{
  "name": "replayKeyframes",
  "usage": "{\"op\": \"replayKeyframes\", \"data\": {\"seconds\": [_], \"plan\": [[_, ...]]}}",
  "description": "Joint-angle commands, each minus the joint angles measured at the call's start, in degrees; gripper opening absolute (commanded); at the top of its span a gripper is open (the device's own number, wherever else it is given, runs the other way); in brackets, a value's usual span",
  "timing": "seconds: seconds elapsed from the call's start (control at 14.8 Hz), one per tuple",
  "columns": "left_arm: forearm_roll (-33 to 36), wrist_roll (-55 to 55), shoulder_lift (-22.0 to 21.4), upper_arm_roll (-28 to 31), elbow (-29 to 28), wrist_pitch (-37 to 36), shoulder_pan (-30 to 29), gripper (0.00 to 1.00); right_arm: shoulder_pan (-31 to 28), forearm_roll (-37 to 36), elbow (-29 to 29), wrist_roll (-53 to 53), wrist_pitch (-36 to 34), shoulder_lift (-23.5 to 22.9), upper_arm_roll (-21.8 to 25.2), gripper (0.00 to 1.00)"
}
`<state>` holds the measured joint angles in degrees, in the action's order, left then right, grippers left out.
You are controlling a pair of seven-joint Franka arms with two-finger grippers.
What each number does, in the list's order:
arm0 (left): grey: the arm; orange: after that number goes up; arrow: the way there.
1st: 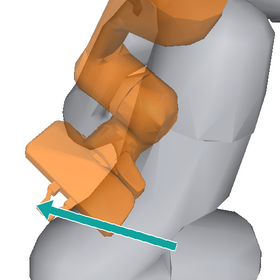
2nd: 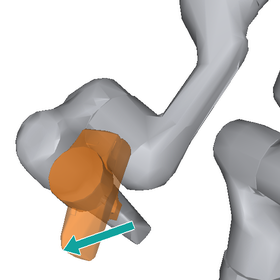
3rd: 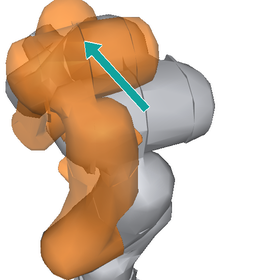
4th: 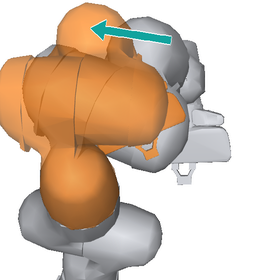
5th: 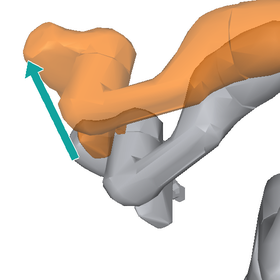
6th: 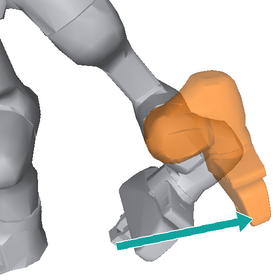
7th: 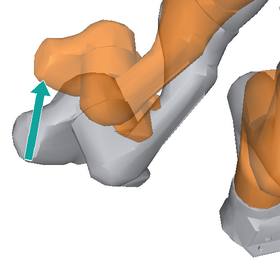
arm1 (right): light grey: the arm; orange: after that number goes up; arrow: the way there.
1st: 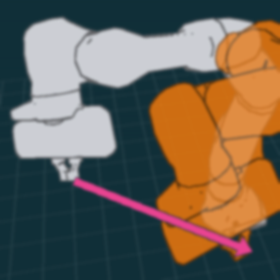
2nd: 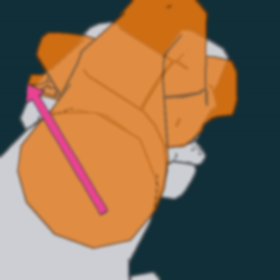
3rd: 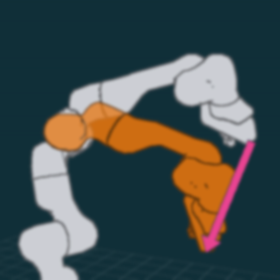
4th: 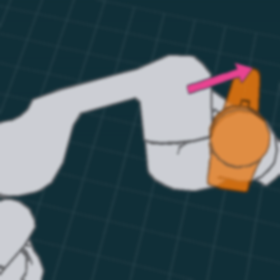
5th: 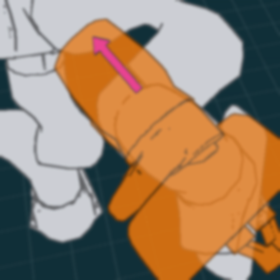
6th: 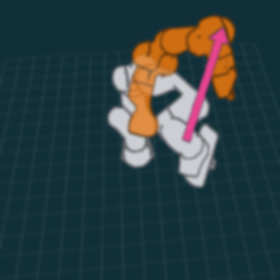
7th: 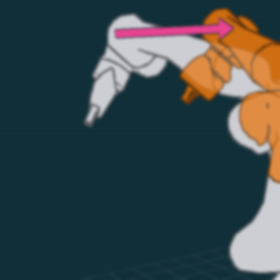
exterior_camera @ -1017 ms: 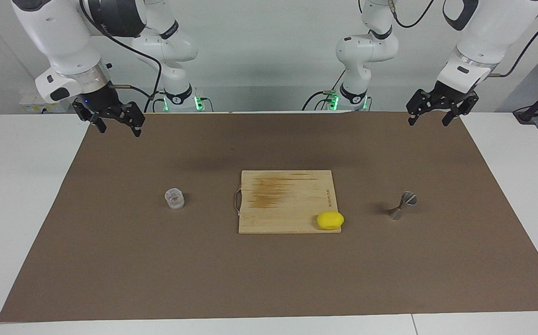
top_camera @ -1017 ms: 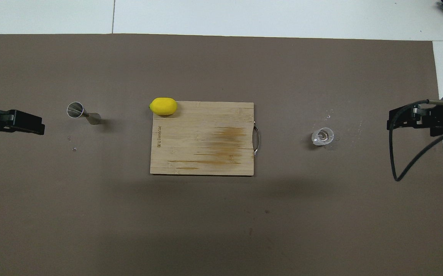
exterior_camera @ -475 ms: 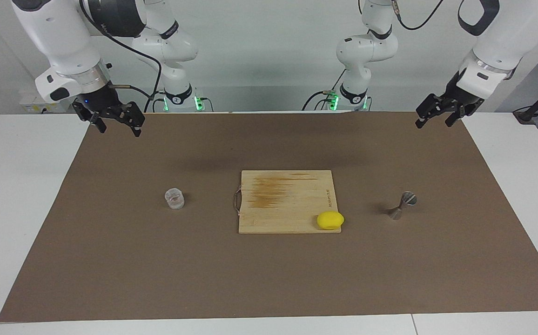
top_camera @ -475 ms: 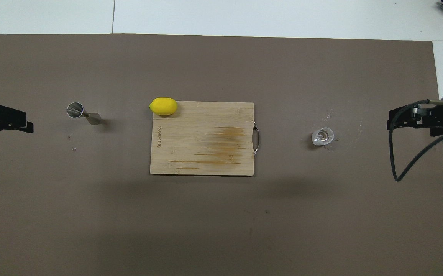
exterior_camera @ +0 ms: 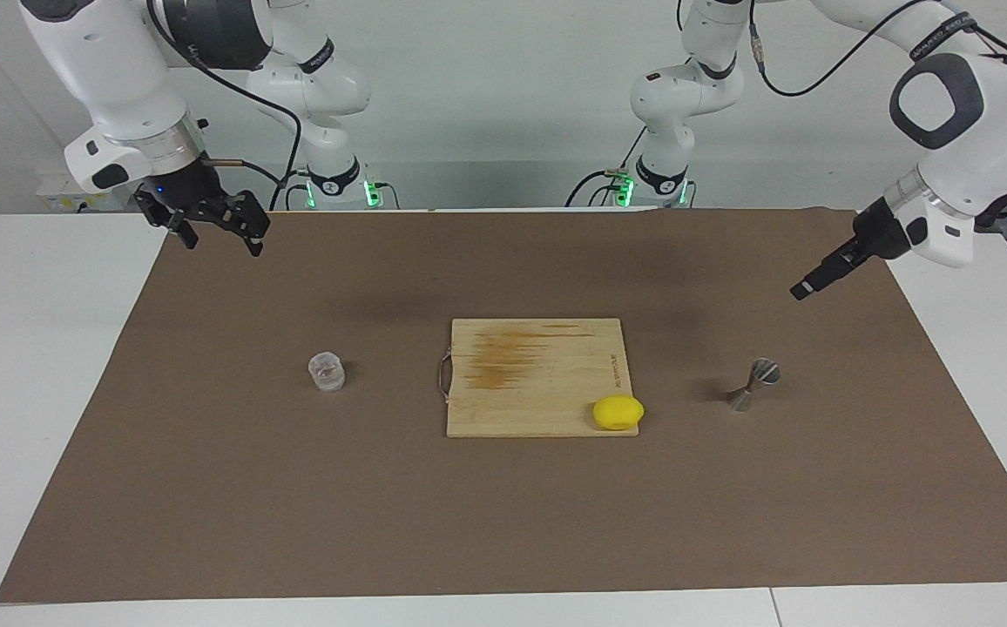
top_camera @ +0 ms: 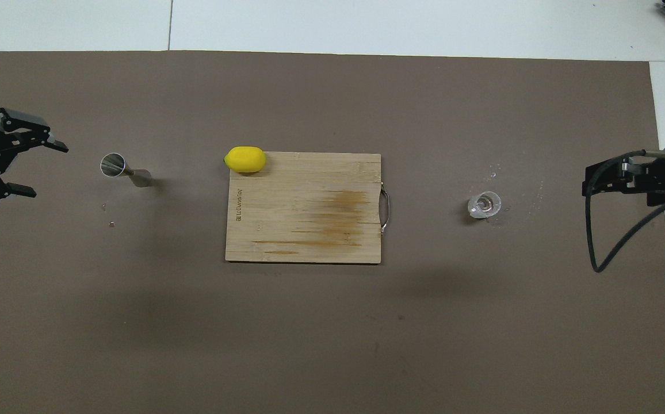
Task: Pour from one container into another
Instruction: 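Open the left gripper beside the metal cup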
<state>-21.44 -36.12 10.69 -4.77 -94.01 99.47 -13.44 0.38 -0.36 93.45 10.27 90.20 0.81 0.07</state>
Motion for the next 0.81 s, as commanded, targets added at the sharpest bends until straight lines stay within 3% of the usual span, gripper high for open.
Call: {"op": "replayKeyframes", "data": {"seconds": [0.0,0.34,0.75], "plan": [[-10.1,-10.6,-1.9,-0.2,-9.2,7.8,-3.9,1.00,-0.9,0.0,1.5,-0.7,-1.0,1.5,-0.1,0.99],[-30.4,-19.8,-9.4,-0.2,-28.0,25.5,-5.9,1.00,-1.2,0.4,1.2,3.8,1.6,1.0,-0.1,0.97],[-53.2,-21.7,-12.3,-0.3,-39.7,35.9,-5.5,1.00,-2.0,4.0,1.1,17.6,2.3,0.0,-0.1,0.96]]}}
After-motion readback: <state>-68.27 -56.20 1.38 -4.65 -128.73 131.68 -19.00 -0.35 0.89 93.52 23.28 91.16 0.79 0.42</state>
